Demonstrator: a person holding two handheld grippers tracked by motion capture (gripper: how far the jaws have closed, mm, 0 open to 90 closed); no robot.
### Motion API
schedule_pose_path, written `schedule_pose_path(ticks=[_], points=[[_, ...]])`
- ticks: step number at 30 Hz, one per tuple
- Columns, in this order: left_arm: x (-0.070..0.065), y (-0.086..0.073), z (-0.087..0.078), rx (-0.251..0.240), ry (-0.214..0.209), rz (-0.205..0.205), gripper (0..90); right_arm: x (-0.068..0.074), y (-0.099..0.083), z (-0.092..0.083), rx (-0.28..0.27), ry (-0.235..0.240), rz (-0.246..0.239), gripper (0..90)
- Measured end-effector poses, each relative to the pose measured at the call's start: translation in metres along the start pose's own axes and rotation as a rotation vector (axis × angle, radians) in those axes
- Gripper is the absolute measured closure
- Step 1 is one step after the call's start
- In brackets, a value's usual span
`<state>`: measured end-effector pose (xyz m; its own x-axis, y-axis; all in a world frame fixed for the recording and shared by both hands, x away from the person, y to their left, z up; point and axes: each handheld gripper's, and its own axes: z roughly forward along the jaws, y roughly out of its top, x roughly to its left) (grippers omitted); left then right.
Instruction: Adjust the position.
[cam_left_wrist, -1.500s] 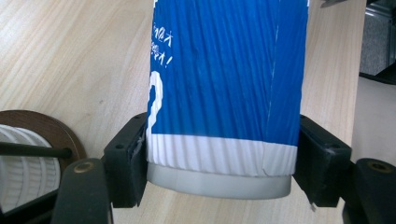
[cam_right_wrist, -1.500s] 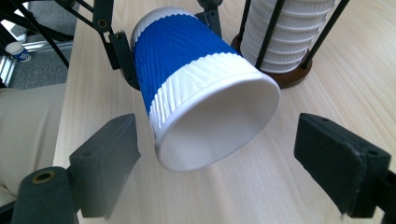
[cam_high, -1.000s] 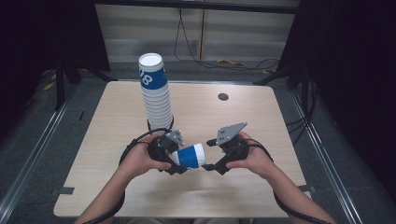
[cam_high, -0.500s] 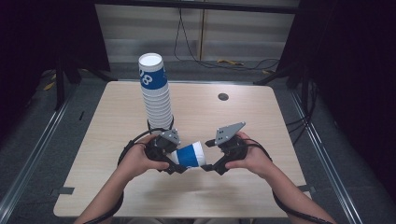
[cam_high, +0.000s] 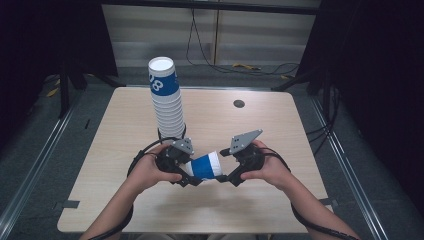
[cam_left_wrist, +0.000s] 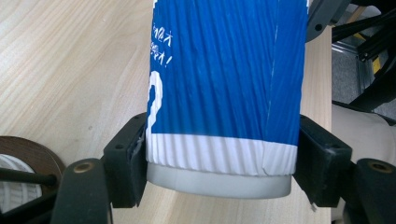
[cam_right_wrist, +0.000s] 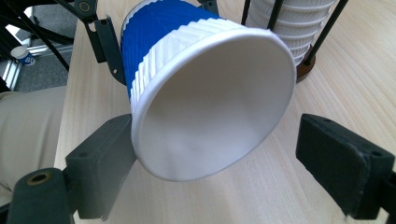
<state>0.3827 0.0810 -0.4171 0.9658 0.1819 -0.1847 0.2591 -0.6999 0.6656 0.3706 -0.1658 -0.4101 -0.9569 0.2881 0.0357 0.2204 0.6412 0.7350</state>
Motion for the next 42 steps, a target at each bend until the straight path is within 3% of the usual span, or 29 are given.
schedule_pose_path(ticks=[3,17,29,33,42], points=[[0.0001,0.0009,-0.0002,0.013,-0.005,0.017,29.6,-0.0003,-0.0007,0.0012,0.003,0.006,-0.005,11.6],[-0.0019,0.0029,0.0011,-0.02,-0.013,0.055,29.6,-0.0005,0.0011,0.0073,0.005,0.039,-0.02,10.1],[-0.0014,0.0007,0.0032,-0.04,-0.027,0.043,29.7,0.0014,0.0015,0.0084,0.006,0.048,-0.047,15.7],[-0.0022,0.0006,0.0047,-0.019,-0.035,0.035,29.6,0.0018,0.0023,0.0082,0.017,0.058,-0.057,16.2],[-0.002,0.0025,0.0055,0.028,-0.029,0.065,29.4,0.0045,0.0055,0.0076,0.037,0.053,-0.087,16.8]])
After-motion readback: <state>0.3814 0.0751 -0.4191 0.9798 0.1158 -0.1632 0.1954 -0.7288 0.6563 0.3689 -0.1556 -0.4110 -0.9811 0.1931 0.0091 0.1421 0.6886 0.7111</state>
